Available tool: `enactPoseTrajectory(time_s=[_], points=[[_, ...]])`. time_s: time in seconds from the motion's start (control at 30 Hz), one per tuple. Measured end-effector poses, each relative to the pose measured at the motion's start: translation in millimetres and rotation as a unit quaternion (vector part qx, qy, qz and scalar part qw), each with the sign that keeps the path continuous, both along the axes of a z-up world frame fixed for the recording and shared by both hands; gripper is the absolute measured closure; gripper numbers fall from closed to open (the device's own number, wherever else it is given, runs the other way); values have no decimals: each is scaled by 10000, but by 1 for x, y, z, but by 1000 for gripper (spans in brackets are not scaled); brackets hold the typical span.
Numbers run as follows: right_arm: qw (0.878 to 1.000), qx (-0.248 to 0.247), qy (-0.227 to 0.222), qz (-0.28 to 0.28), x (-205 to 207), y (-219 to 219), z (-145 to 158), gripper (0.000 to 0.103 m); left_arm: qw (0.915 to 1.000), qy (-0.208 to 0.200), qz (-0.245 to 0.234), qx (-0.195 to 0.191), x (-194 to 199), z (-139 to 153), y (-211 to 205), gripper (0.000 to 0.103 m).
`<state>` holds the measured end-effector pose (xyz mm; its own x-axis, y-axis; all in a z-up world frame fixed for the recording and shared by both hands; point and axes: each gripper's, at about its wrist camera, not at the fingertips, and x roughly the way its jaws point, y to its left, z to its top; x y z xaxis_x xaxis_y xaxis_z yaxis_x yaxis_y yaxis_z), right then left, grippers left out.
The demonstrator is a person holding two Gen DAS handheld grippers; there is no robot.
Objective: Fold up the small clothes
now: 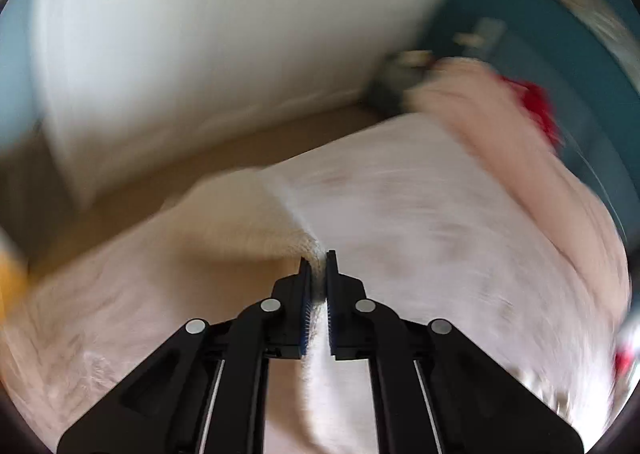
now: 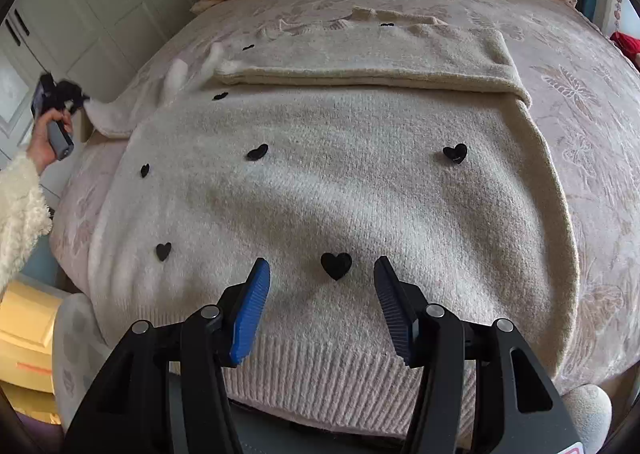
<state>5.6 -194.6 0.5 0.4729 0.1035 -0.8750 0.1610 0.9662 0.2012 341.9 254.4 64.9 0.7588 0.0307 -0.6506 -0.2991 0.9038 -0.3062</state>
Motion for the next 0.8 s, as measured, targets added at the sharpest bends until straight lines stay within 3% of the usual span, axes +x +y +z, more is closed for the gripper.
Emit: enactPoseTrajectory(time_s=[0.1,0.2,0.3,0.37,0.4,0.43,0.5,0.53,0.6,0.7,0.73,0.8], points=[[9998,86,-131,-75,-2,-3,2,49,9926,-538,-1077,157,-21,51,-83,98],[9993,169,-275,-175,-8,-10,6,49,9700,-809,-2287,147,-56,81,-187,97],[9983,245,-398,-350,-19,-25,11,48,9429,-643,-3269,-33,-91,73,-281,94],[9974,269,-445,-499,-28,-41,12,46,9279,-302,-3714,-159,-112,44,-333,87],[9971,257,-449,-567,-32,-48,11,46,9231,-6,-3841,-197,-123,20,-355,63],[9968,255,-449,-617,-34,-54,11,46,9249,160,-3794,-189,-130,4,-364,46],[9960,261,-453,-731,-41,-69,10,46,9344,407,-3508,-457,-157,-34,-360,44],[9959,243,-446,-753,-43,-75,10,46,9352,529,-3434,-680,-164,-45,-355,44],[9963,156,-477,-696,-40,-84,13,45,9365,823,-3079,-1459,-175,-68,-328,44],[9970,125,-617,-452,-12,-89,20,40,9400,930,-2284,-2359,-172,-87,-281,41],[9970,202,-656,-366,2,-87,22,40,9415,957,-1949,-2577,-169,-93,-260,40],[9967,185,-755,-236,31,-80,28,40,9483,1032,-1510,-2594,-157,-99,-234,40]])
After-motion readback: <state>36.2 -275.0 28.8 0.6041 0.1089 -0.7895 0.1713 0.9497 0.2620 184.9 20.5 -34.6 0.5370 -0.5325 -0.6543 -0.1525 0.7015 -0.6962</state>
